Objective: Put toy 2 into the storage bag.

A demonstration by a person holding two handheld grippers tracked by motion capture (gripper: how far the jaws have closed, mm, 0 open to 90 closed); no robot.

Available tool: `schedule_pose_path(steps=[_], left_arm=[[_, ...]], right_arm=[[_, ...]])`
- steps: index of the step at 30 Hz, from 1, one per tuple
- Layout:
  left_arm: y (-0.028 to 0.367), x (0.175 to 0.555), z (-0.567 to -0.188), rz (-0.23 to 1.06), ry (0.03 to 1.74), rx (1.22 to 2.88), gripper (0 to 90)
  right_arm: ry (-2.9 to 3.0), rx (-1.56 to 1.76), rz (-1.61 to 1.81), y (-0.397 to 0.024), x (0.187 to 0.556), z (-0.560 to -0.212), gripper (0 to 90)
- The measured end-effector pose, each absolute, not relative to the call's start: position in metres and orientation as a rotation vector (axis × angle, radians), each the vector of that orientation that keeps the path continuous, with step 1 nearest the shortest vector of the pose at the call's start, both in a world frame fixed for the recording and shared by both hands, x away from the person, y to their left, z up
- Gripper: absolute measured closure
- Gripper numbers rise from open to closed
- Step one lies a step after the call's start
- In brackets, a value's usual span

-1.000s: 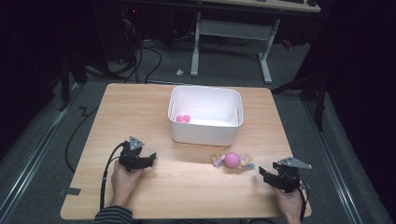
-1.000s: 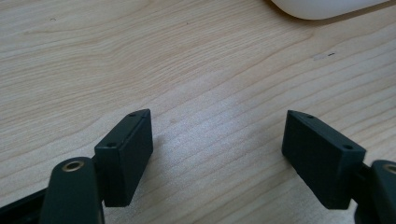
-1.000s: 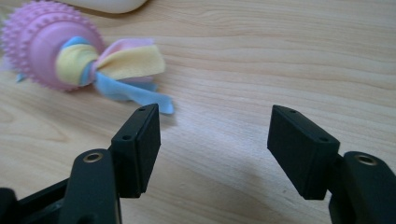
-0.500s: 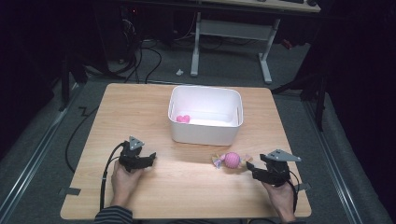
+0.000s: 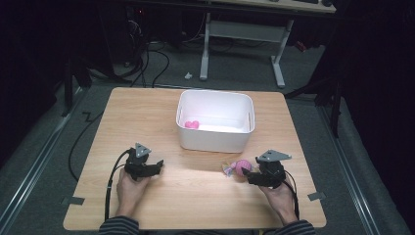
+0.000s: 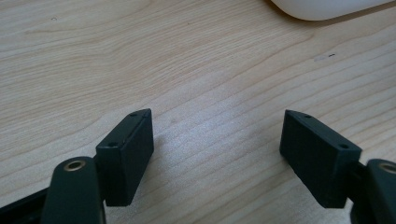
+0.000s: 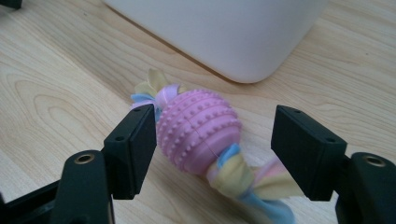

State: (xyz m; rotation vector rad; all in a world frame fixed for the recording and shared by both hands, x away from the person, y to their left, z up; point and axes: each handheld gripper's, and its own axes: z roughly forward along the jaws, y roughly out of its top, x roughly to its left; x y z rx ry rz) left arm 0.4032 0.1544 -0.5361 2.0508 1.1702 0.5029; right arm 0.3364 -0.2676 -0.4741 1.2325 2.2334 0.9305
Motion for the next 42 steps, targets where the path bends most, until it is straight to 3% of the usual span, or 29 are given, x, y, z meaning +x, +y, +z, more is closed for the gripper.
schedule_pose_path(steps=[26, 42], left_arm=[[0.154, 0.403, -0.536, 0.508, 1.173, 2.053, 24.8], [0.154, 0.403, -0.536, 0.507, 1.173, 2.053, 24.8]], right_arm=[[2.371, 1.176, 0.774, -0.245, 0.361, -0.492, 28.4], [2.403, 1.136, 0.711, -0.242, 0.363, -0.495, 32.0]])
